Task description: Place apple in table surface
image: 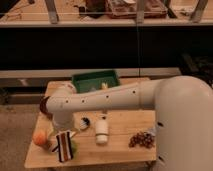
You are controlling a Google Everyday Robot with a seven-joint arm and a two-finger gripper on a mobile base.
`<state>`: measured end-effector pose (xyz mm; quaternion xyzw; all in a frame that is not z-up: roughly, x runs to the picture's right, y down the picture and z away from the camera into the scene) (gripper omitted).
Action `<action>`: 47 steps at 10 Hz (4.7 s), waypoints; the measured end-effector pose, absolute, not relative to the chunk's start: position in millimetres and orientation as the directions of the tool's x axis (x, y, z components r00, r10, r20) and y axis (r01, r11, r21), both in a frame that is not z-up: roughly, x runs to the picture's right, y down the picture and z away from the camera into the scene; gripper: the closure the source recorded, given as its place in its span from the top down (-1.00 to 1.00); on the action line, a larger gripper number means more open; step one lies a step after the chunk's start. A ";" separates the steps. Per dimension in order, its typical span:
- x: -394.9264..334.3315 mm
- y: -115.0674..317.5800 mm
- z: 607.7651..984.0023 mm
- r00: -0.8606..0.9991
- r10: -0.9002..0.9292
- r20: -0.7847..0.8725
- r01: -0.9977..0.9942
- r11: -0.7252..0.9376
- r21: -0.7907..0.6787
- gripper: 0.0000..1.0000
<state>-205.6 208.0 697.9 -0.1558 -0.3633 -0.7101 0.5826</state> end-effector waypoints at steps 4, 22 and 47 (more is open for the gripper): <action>-205.6 207.9 697.9 -0.273 -0.714 0.645 0.941 -0.057 0.334 0.60; -205.1 203.6 697.9 -0.275 -0.723 0.634 0.941 -0.068 0.330 0.60; -319.2 211.7 703.4 -0.557 -0.620 0.552 0.810 -0.261 0.524 -0.16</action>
